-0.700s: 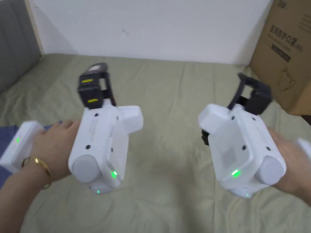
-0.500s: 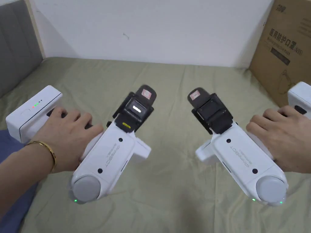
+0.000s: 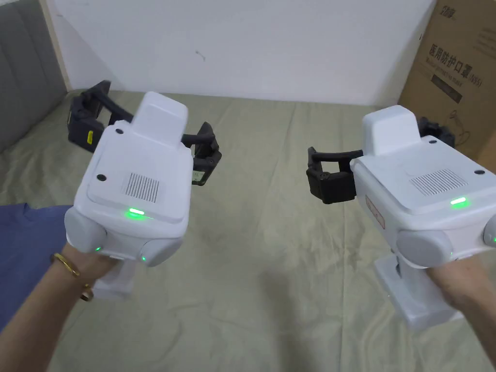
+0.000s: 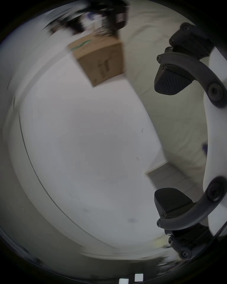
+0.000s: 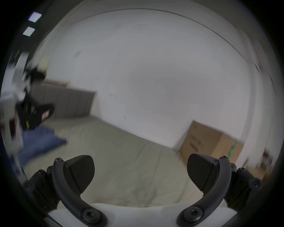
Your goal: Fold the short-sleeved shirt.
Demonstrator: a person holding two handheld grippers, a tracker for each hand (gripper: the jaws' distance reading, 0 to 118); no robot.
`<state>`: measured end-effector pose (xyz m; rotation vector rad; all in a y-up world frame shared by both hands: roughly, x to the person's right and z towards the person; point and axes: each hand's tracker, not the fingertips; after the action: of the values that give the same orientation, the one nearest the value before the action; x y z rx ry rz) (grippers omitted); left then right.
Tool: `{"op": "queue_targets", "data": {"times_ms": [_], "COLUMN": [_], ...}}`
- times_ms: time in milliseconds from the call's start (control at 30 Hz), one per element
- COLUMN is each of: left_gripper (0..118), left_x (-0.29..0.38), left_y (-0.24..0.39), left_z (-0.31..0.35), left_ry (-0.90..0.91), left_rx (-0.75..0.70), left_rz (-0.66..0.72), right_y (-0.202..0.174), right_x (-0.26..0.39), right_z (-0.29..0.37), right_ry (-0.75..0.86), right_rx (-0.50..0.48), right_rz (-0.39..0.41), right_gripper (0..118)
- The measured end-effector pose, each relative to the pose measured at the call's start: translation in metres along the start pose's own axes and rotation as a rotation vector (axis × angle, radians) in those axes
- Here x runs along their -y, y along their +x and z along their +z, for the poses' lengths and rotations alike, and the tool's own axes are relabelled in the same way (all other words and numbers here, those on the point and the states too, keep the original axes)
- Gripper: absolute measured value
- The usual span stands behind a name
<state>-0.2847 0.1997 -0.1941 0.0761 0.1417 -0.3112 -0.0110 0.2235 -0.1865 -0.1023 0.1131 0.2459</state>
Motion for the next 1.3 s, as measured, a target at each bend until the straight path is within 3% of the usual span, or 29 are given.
{"op": "queue_targets", "data": {"times_ms": [133,233,400,667,1300], "left_gripper": [118,118,118,118,118], "left_x": [0.016,0.031,0.049,0.055,0.046], "left_y": [-0.007,-0.012,0.001,0.009,0.007], "left_z": [0.003,0.007,0.017,0.019,0.020], "left_ry": [-0.124,-0.168,-0.178,-0.193,-0.177], "left_rx": [-0.028,-0.051,-0.017,0.017,0.003], "left_rz": [0.290,0.348,0.181,0.212,0.239], "right_y": [-0.004,-0.003,-0.005,-0.013,-0.016], "right_x": [0.023,0.038,0.049,0.048,0.049], "right_z": [0.007,0.009,0.010,0.013,0.017], "right_ry": [-0.007,-0.044,-0.052,-0.034,-0.037], "right_rx": [0.099,0.132,0.141,0.109,0.066], "right_rz": [-0.213,-0.301,-0.278,-0.212,-0.247], "right_gripper": [118,118,118,118,118]}}
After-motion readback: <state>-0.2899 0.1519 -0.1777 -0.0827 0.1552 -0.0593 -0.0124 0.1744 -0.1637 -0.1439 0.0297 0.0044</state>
